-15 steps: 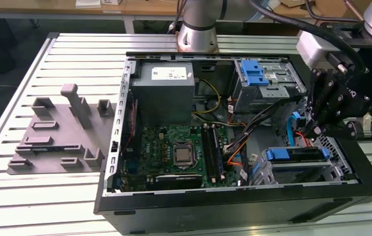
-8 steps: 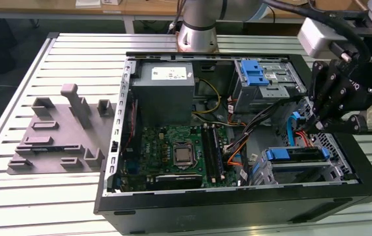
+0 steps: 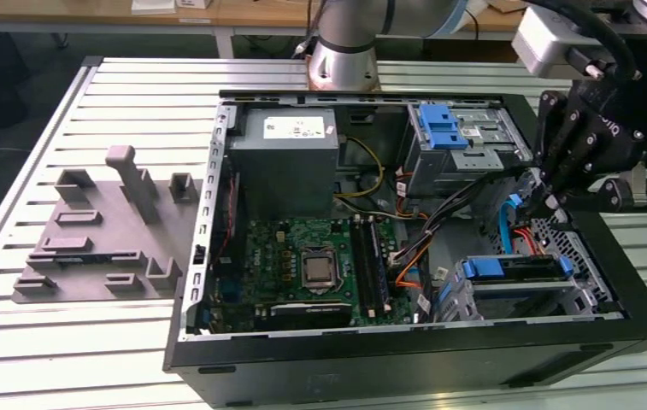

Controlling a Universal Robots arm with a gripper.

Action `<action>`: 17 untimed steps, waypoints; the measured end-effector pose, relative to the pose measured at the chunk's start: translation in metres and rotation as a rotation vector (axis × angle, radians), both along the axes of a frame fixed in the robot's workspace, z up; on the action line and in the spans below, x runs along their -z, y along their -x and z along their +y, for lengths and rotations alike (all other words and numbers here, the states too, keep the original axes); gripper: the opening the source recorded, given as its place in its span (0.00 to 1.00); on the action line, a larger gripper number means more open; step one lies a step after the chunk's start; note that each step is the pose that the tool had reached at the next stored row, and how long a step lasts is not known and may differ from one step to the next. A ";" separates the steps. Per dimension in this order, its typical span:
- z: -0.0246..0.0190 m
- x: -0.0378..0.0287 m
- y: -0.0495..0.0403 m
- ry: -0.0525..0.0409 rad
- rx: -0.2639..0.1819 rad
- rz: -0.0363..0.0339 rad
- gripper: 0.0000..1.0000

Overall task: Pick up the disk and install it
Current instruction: 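Insert the second disk wire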

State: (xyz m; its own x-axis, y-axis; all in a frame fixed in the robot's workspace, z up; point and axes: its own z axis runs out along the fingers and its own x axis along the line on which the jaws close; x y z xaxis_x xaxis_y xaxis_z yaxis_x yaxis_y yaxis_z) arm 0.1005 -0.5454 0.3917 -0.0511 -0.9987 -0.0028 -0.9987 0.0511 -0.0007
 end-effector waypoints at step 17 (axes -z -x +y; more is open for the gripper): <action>0.0158 0.0012 0.0036 0.0117 0.000 -0.0028 0.19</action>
